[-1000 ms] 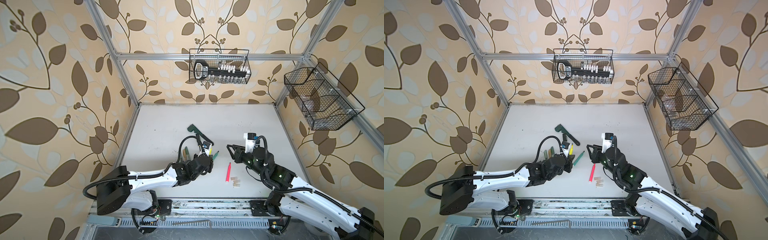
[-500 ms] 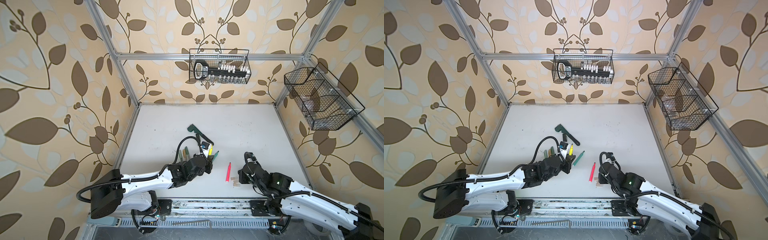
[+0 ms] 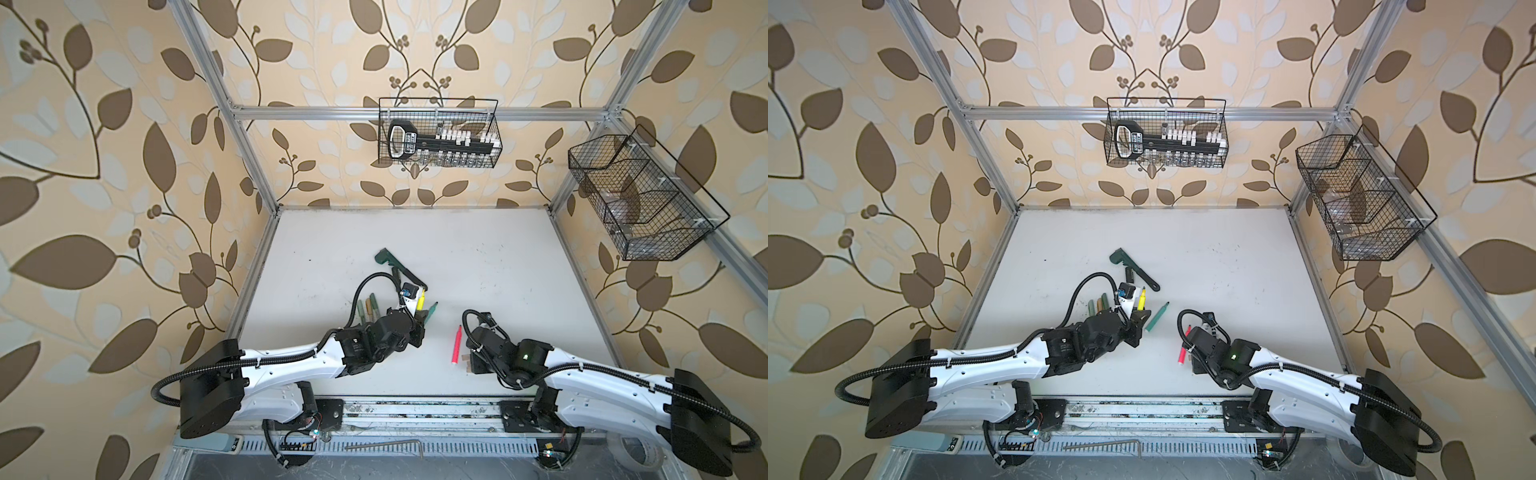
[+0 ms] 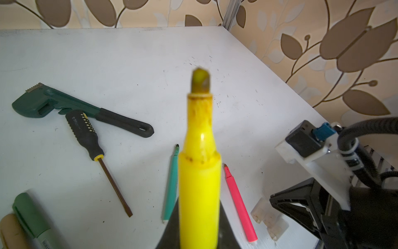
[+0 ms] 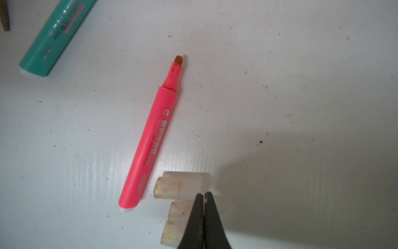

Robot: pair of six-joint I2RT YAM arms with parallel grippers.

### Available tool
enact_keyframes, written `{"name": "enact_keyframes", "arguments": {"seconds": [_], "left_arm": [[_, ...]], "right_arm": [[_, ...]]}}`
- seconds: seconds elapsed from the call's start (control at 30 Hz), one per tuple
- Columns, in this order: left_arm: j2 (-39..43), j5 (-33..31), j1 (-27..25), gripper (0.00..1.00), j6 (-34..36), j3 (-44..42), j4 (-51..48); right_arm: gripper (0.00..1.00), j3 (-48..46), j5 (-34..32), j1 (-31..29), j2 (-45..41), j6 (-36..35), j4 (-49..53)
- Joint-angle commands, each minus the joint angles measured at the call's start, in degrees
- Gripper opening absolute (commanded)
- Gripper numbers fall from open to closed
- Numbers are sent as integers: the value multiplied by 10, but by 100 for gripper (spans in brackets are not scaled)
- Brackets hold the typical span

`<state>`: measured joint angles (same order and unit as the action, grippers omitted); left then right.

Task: Insert the pens into the pen caps
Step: 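Move the right gripper down to the translucent caps near the pink highlighter, then grasp a translucent cap with the right gripper and lift it upright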

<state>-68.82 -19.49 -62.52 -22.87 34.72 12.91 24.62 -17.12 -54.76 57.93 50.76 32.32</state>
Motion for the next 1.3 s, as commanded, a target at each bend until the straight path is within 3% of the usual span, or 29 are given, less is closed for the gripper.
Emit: {"name": "enact_keyframes", "arguments": {"seconds": [0.0,0.7,0.87,1.07,1.27], "left_arm": [[13,-2,5,0,3,-2,19],[10,-3,5,0,2,-1,18],[12,1,4,0,2,-2,18],[9,2,4,0,4,-1,20],[8,3,4,0,3,-2,21]], "right_arm": [[2,3,-1,-4,17,-5,-13],[7,25,0,-7,76,-16,-71],[8,56,-50,-27,66,-5,-11],[18,75,-82,-56,22,10,29],[25,73,-65,-59,57,13,14]]}}
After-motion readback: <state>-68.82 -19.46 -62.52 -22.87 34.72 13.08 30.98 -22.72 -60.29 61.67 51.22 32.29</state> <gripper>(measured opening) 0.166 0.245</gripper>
